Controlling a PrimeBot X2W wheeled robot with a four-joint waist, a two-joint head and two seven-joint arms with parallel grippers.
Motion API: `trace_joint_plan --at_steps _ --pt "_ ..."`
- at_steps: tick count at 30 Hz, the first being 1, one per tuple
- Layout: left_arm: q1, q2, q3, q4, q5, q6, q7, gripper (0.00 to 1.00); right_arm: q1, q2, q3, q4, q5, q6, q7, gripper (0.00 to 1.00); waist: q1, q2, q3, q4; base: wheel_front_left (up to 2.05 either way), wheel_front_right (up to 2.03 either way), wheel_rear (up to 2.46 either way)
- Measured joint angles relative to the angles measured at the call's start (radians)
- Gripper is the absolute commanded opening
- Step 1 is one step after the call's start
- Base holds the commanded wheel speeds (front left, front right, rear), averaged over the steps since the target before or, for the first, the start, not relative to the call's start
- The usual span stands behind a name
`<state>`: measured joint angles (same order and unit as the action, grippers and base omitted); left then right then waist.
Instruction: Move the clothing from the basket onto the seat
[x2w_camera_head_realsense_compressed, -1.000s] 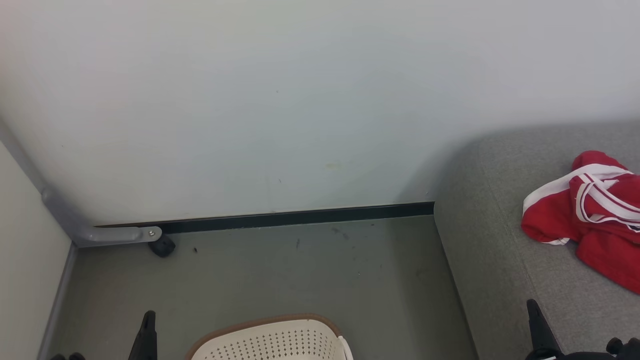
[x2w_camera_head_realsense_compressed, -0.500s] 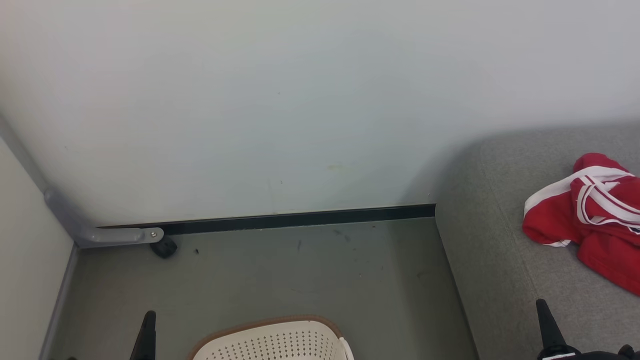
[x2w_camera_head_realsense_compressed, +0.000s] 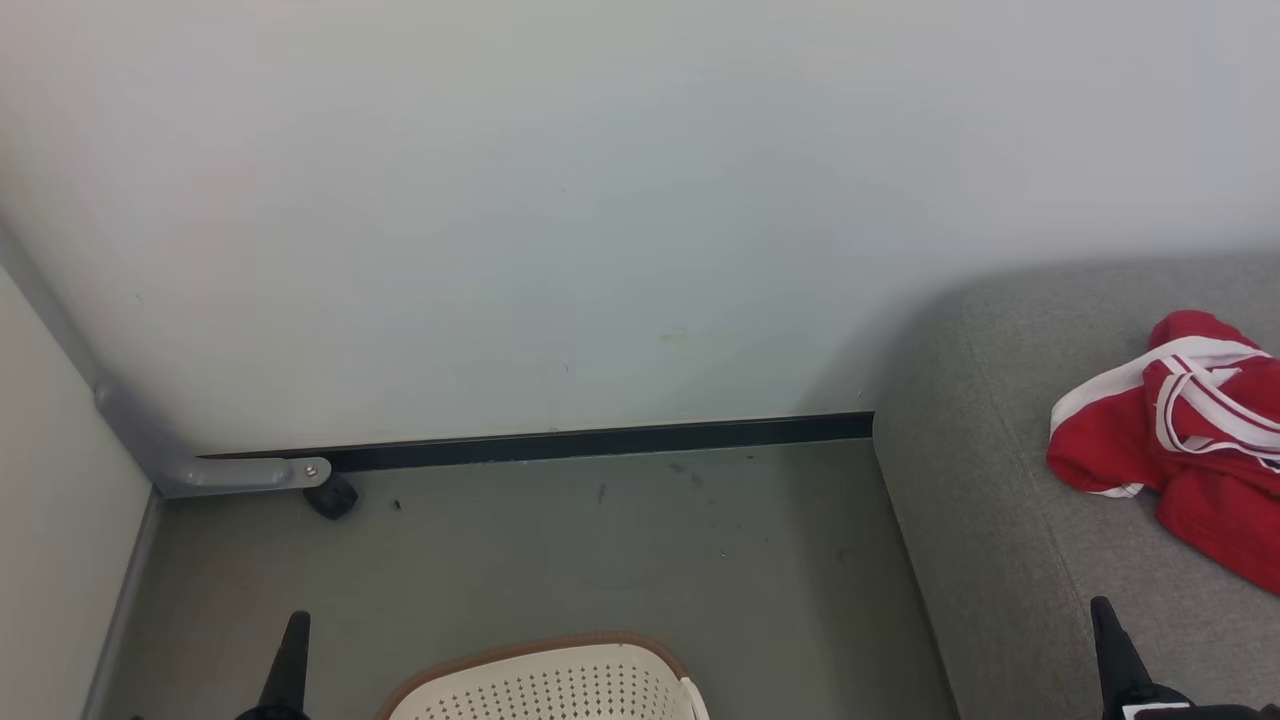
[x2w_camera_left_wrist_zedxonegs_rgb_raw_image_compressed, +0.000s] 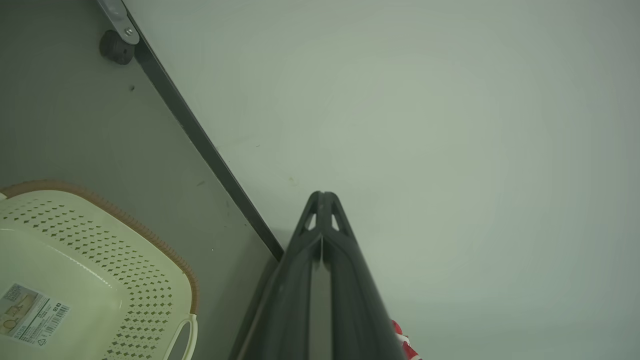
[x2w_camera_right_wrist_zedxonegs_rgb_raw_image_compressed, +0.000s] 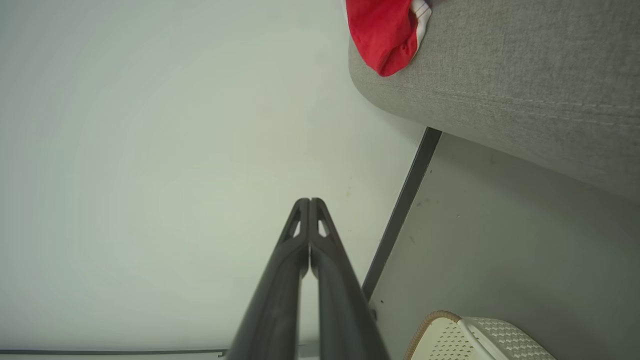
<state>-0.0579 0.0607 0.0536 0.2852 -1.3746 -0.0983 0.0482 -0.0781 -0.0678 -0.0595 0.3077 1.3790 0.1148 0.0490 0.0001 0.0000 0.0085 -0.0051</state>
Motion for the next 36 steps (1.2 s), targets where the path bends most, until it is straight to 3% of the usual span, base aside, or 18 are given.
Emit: trace_joint_plan --at_steps 18,36 --pt "-0.020 -0.017 0.036 0.009 -0.209 -0.025 0.064 0.00 -0.013 0.021 -0.072 -0.008 0.212 0.006 0.063 0.00 0.0000 0.0000 -0.007 0.005 0.00 0.00 0.00" --pt "-0.020 -0.018 0.037 0.011 -0.226 -0.025 0.065 0.00 -0.013 0.024 -0.074 -0.009 0.217 0.006 0.064 0.00 0.0000 0.0000 -0.007 0.005 0.00 0.00 0.00"
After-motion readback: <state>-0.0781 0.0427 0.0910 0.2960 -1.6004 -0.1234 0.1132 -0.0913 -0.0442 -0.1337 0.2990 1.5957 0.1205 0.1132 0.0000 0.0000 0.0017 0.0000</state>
